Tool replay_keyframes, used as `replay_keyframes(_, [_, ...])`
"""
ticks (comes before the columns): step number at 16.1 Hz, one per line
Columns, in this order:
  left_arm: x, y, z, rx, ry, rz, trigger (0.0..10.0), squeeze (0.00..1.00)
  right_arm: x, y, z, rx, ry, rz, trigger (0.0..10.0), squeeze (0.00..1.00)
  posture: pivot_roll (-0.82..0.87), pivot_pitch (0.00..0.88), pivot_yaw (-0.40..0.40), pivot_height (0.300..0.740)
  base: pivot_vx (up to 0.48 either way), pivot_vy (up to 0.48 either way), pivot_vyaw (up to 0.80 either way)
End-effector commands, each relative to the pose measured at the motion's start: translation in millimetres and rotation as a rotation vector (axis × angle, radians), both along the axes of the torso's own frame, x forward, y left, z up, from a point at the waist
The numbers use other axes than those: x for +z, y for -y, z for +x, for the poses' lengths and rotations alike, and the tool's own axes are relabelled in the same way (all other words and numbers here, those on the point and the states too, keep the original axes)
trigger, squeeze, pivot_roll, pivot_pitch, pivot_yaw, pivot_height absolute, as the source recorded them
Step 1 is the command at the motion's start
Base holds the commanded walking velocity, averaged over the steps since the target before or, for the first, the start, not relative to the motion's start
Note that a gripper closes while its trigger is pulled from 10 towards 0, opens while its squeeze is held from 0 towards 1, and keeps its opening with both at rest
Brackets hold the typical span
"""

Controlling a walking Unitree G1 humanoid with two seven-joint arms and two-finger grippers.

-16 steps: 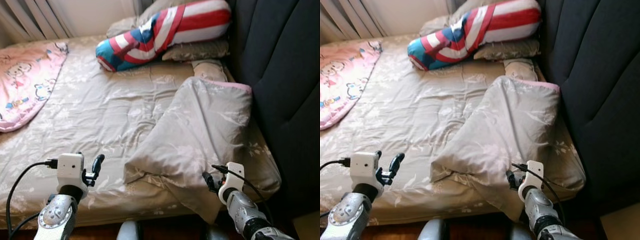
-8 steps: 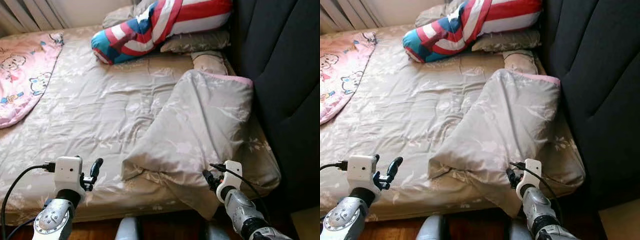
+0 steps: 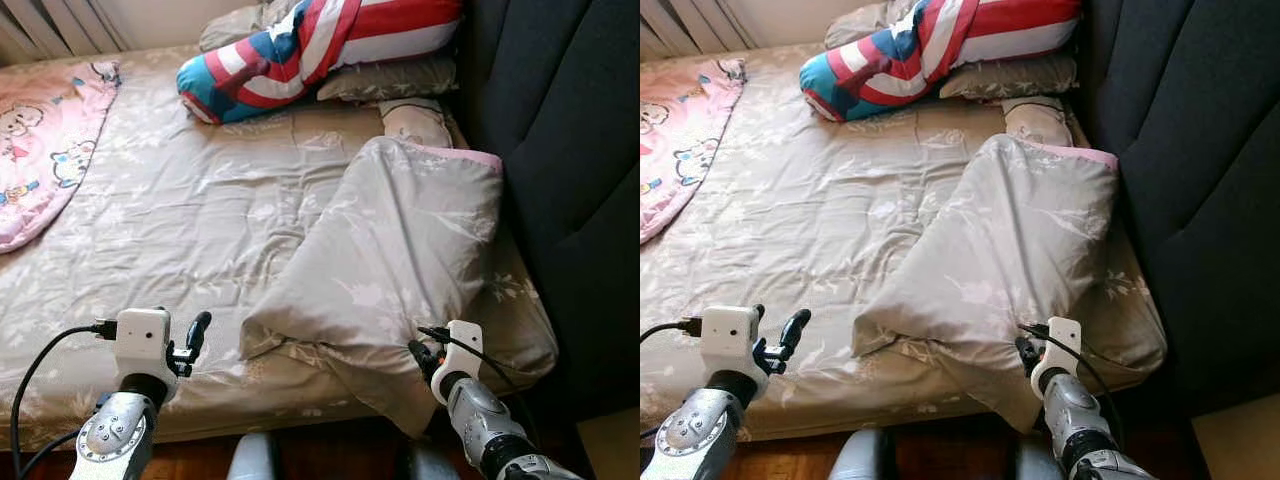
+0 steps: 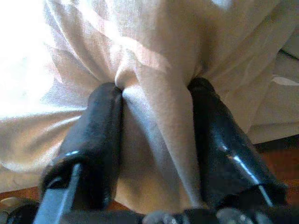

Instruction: Clean up the room

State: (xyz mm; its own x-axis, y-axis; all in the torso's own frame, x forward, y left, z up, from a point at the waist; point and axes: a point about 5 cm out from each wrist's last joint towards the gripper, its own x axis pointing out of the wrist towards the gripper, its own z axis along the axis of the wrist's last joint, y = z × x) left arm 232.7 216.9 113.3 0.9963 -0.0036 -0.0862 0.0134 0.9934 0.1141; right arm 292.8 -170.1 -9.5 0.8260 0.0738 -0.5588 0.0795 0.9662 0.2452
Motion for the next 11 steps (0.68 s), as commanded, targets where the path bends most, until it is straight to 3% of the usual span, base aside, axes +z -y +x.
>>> replay_keyframes(1, [-5.8, -4.4, -2.5, 0.022, -0.026, 0.008, 10.0, 0.00, -17.0, -1.4, -17.6, 0.004, -0.091, 0.001, 0.0, 0.00, 0.14, 0.215, 0.063, 0.660, 0.000, 0.000, 0.00])
replay_keyframes(6, [-8.0, -3.2, -0.7, 0.025, -0.026, 0.005, 10.0, 0.00, -20.5, -6.8, -21.0, 0.009, -0.106, 0.003, 0.0, 0.00, 0.13, 0.205, 0.059, 0.660, 0.000, 0.000, 0.00])
replay_keyframes(11, [-10.1, -0.1, 16.1, 0.034, -0.003, -0.003, 10.0, 0.00, -11.8, 15.6, -13.5, -0.056, -0.078, -0.046, 0.0, 0.00, 0.09, 0.141, 0.039, 0.660, 0.000, 0.000, 0.00])
